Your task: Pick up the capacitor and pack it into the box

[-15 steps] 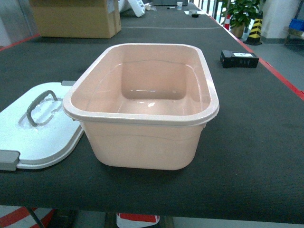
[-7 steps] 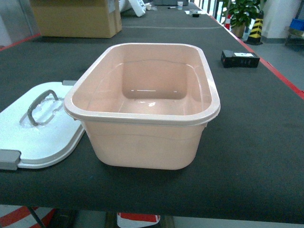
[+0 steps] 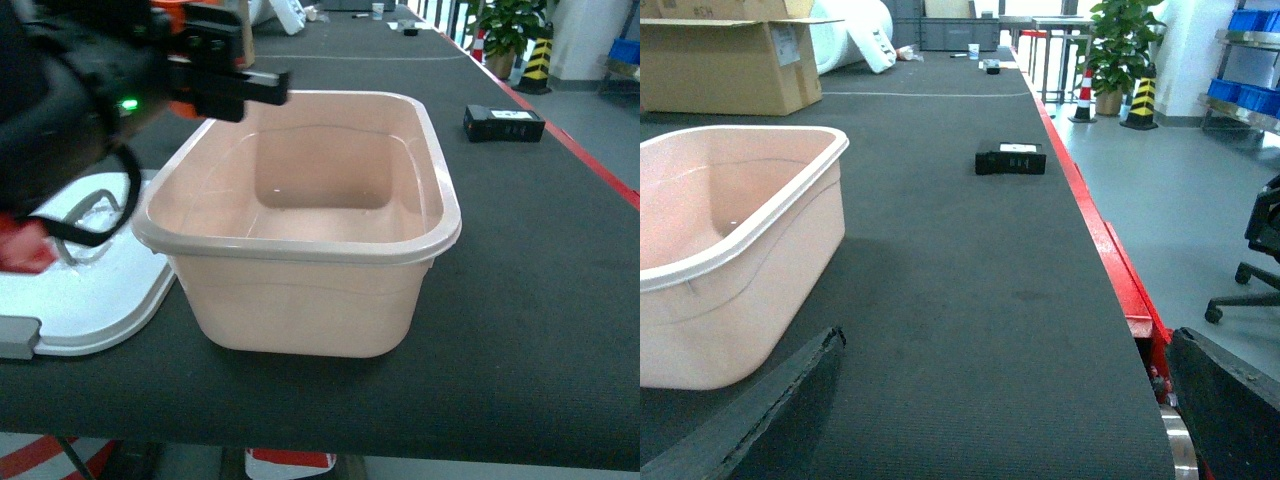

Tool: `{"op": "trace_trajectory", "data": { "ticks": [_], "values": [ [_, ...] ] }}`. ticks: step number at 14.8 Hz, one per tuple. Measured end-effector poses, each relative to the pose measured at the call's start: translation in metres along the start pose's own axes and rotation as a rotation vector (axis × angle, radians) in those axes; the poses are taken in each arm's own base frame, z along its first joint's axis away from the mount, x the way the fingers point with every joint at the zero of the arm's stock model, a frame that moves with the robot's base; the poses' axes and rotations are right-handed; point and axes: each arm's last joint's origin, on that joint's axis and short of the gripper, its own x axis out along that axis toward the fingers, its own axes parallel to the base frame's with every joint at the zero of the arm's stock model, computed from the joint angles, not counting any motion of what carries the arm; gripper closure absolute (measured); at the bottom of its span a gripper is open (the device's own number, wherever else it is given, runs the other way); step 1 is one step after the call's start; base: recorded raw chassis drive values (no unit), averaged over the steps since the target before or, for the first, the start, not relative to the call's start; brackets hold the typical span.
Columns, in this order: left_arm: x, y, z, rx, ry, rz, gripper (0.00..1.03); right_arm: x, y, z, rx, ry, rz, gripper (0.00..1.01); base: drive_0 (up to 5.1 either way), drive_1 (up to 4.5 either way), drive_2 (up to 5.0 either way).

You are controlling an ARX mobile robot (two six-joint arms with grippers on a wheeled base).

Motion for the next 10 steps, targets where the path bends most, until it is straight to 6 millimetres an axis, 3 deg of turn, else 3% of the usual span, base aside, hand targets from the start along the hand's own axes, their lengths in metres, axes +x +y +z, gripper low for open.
{"op": "trace_trajectory", "data": {
  "ticks": [2,3,5,7,10],
  "values": [
    [0.031,-0.025,-0.007,-0.043,0.012,-0.043,0.59,0.0,0.0,0.0,0.0,0.0,0.0,0.03,0.0,0.0,0.0],
    [0.037,-0.03,-0.016,-0.062,0.038,-0.057,0.52,0.0,0.0,0.0,0.0,0.0,0.0,0.03,0.0,0.0,0.0],
    [0.038,-0.034,-0.027,-0.081,0.06,-0.078,0.29,0.0,0.0,0.0,0.0,0.0,0.0,0.03,0.0,0.0,0.0],
    [0.031,-0.03,-0.02,-0.093,0.037,-0.081,0.03,0.0,0.0,0.0,0.0,0.0,0.0,0.03,0.0,0.0,0.0],
    [0.014,-0.005,-0.011,-0.093,0.016,-0.039,0.05,0.0,0.0,0.0,0.0,0.0,0.0,0.03,0.0,0.0,0.0]
  ]
}}
